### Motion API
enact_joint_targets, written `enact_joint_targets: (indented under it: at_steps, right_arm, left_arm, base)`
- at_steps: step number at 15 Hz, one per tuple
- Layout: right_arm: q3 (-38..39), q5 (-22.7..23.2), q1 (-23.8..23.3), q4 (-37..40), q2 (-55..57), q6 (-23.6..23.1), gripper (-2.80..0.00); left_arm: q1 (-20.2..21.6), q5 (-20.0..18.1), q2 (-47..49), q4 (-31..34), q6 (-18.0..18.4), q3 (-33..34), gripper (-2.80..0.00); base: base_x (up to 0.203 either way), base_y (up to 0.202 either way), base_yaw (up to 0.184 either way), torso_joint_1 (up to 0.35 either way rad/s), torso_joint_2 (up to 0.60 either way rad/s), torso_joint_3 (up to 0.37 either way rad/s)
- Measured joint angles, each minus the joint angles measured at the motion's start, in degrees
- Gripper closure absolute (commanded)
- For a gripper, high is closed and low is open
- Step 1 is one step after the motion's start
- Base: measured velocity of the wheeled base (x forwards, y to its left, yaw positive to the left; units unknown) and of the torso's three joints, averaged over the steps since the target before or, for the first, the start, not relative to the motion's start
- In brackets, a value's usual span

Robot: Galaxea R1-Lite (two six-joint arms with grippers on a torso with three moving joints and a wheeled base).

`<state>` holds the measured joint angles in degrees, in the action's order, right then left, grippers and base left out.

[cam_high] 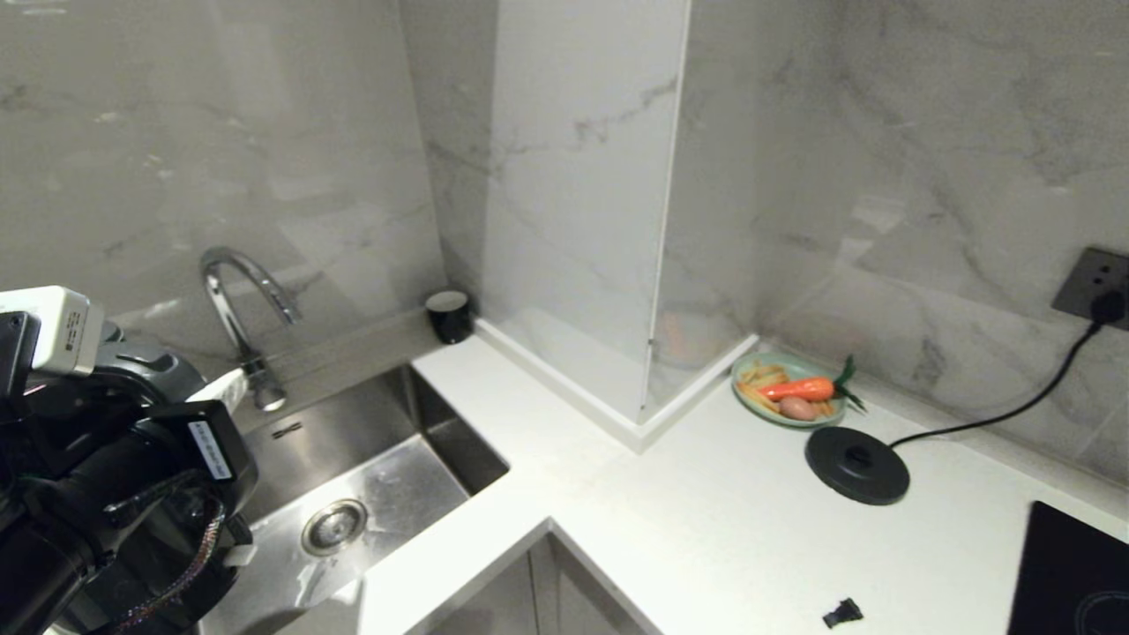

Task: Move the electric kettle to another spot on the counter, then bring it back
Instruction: Place it by the sink

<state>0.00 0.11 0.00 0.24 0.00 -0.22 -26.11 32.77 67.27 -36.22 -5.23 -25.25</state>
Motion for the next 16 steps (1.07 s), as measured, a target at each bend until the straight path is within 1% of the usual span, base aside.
enact_joint_targets:
  at_steps: [2,4,5,8,10,11,14,16]
  right_arm:
    - [0.0,0.0,0.0,0.0,0.0,0.0,0.0]
    - [0.0,0.0,0.0,0.0,0.0,0.0,0.0]
    - [0.0,0.0,0.0,0.0,0.0,0.0,0.0]
    - [0.0,0.0,0.0,0.0,0.0,0.0,0.0]
    - [0.0,0.0,0.0,0.0,0.0,0.0,0.0]
    - [0.0,0.0,0.0,0.0,0.0,0.0,0.0]
    - [0.0,0.0,0.0,0.0,0.0,0.0,0.0]
    - [0.0,0.0,0.0,0.0,0.0,0.0,0.0]
  left_arm:
    - [0.1,0.2,0.8,0.0,0.1,-1.2,0.0]
    - [1.2,0.2,2.2,-0.1,0.0,-2.7,0.0]
    - [2.7,0.2,3.4,-0.3,0.0,-3.8,0.0]
    - [9.5,0.1,8.5,-0.7,-0.1,-6.8,0.0]
    - [13.1,-0.7,12.5,-1.1,-0.4,-8.4,0.0]
    - [14.8,-1.5,14.5,-2.4,-0.5,-9.1,0.0]
    - [19.3,-3.5,20.5,-9.5,-0.3,-9.7,0.0]
    - [22.1,-5.2,23.6,-11.5,-0.4,-9.5,0.0]
  base:
    - [-0.002,-0.003,0.087,0.0,0.0,0.002]
    - [0.0,0.0,0.0,0.0,0.0,0.0]
    - [0.0,0.0,0.0,0.0,0.0,0.0]
    - [0.0,0.0,0.0,0.0,0.0,0.0]
    - [0.0,0.0,0.0,0.0,0.0,0.0]
    - [0.0,0.0,0.0,0.0,0.0,0.0]
    - [0.0,0.0,0.0,0.0,0.0,0.0]
    - [0.0,0.0,0.0,0.0,0.0,0.0]
